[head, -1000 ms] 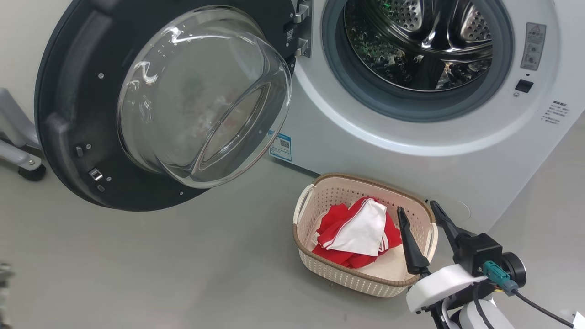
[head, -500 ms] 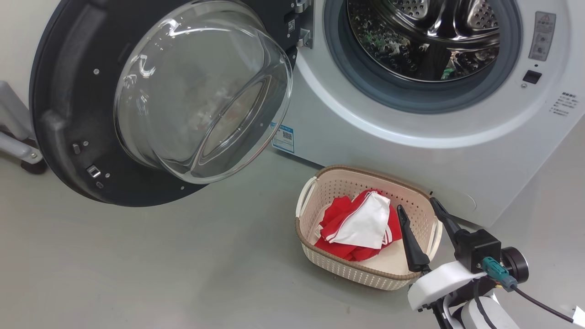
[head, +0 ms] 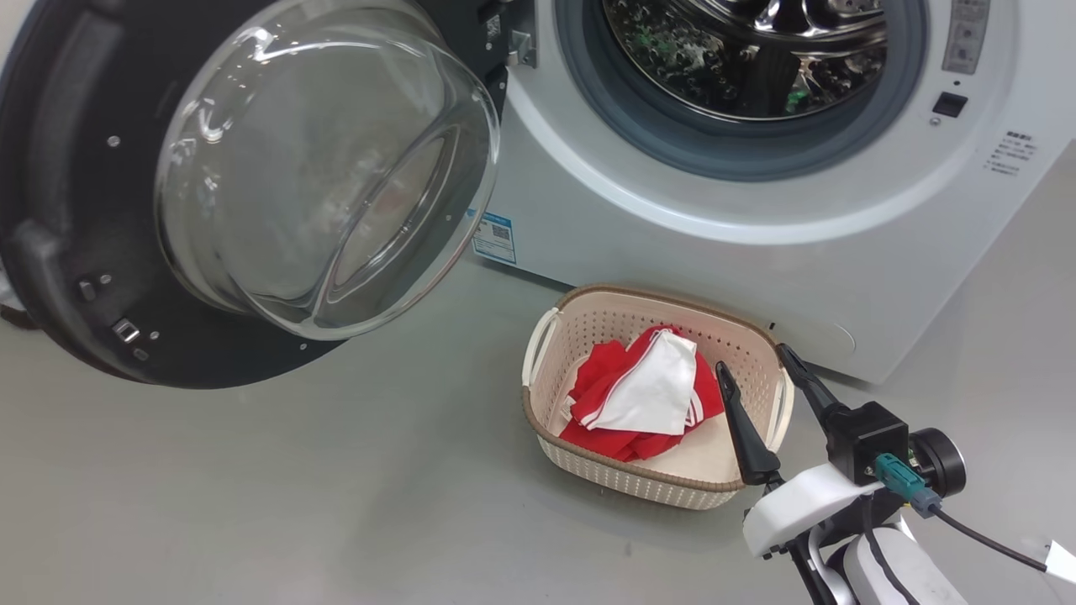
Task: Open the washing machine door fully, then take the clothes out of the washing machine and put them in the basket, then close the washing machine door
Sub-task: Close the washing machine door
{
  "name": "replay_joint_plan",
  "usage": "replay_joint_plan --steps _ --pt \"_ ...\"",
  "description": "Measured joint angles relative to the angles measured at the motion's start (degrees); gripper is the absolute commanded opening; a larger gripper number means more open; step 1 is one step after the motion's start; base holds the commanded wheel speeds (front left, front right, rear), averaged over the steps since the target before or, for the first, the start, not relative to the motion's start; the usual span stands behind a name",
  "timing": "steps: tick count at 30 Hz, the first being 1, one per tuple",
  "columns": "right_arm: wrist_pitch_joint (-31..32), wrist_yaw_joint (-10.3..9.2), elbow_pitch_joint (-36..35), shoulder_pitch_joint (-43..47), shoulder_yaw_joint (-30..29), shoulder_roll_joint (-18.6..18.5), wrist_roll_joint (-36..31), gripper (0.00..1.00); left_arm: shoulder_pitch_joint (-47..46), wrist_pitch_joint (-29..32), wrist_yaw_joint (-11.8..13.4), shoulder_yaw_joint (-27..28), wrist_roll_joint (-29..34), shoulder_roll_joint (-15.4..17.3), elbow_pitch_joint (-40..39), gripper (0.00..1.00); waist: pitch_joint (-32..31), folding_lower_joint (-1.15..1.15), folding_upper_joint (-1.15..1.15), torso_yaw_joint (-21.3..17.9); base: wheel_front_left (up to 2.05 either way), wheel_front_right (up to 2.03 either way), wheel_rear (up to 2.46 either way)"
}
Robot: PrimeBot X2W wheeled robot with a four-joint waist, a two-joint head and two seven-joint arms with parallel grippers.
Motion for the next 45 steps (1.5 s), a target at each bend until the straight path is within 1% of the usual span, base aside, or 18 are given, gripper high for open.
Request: replay_joint_plan --steps 15,20,26,29,34,45 --pt "1.27 -0.10 -2.30 -2.01 -0.82 -1.62 -0.55 1.00 -6.42 3.53 0.00 -3.99 0.14 0.26 6.53 0.00 4.78 0.00 0.00 -3.46 0.00 0.00 0.00" --pt "1.30 -0.15 -2.31 -2.04 -1.03 -1.93 -0.55 1.00 -8.26 4.28 0.00 -5.77 0.27 0.03 8.43 0.00 5.60 0.00 0.00 -3.70 0.00 0.00 0.00" --pt "1.58 -0.15 -2.35 -2.09 -1.03 -1.94 -0.55 1.00 -9.29 4.82 -0.01 -6.46 0.75 0.00 10.26 0.00 5.83 0.00 0.00 -3.59 0.00 0.00 0.00" --pt "1.60 -0.15 -2.37 -2.09 -1.02 -1.96 -0.55 1.00 -10.11 6.19 -0.12 -7.55 0.90 -0.01 10.82 0.00 5.84 0.00 0.00 -3.51 0.00 0.00 0.00" --pt "1.76 -0.15 -2.40 -2.10 -0.99 -2.01 -0.55 1.00 -10.71 7.51 -0.78 -8.70 1.49 -0.02 12.13 0.00 5.76 0.00 0.00 -3.41 0.00 0.00 0.00" --pt "1.78 -0.15 -2.52 -2.11 -0.92 -2.02 -0.54 1.00 -10.98 11.32 -3.32 -10.42 1.69 0.15 14.01 0.00 5.64 0.00 0.00 -3.66 0.00 0.00 0.00"
